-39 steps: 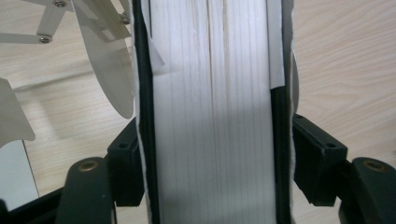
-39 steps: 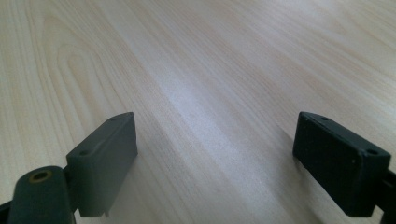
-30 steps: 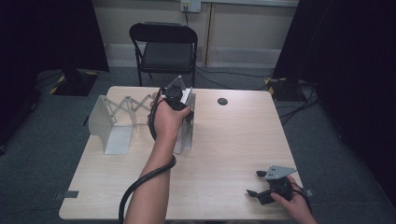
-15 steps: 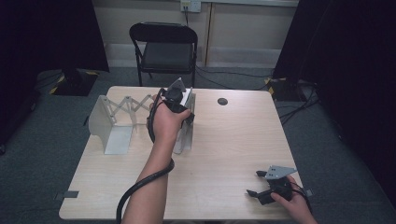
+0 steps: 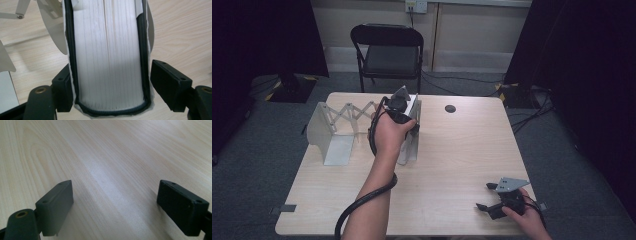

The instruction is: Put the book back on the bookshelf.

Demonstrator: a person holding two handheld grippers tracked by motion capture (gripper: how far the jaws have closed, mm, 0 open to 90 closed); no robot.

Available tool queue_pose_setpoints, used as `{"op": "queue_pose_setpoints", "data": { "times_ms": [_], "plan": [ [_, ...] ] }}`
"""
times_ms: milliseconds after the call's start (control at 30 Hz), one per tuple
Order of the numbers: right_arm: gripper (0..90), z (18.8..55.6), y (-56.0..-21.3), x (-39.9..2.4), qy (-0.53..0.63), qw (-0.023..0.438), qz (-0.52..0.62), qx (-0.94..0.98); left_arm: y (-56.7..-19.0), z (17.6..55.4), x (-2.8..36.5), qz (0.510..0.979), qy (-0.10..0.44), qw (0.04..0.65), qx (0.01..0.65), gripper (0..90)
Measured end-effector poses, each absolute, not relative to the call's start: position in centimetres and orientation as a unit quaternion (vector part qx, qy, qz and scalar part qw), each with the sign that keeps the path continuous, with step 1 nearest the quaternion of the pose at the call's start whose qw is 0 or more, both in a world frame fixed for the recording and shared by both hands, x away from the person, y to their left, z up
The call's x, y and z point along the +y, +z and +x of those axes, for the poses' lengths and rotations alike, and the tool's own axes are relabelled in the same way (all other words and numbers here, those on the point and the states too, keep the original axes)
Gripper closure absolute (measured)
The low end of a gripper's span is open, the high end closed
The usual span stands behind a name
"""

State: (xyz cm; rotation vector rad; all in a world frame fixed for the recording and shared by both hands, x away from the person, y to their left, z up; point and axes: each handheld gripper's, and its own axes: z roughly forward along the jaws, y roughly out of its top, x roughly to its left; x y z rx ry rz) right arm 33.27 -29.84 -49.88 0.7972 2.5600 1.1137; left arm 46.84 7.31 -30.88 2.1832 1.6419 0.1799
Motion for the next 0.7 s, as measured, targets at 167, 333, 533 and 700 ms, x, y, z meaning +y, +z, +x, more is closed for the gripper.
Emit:
{"op": "queue_pose_setpoints", "data": {
  "times_ms": [167, 333, 533, 700],
  "plan": [
    [13.2, 33.3, -49.9, -29.8, 0.381, 0.119, 0.273, 0.876, -30.8, 46.6, 7.5, 0.782, 0.062, 0.204, 0.586, 26.3],
    [13.2, 33.3, -49.9, -29.8, 0.381, 0.119, 0.273, 0.875, -30.9, 46.3, 7.7, 0.783, 0.062, 0.206, 0.584, 26.4],
    [13.2, 33.3, -49.9, -29.8, 0.381, 0.119, 0.273, 0.875, -30.9, 45.8, 7.9, 0.782, 0.060, 0.208, 0.584, 26.5],
    [13.3, 33.3, -49.9, -29.8, 0.381, 0.119, 0.273, 0.875, -30.9, 45.3, 8.1, 0.784, 0.057, 0.212, 0.581, 26.5]
  ]
}}
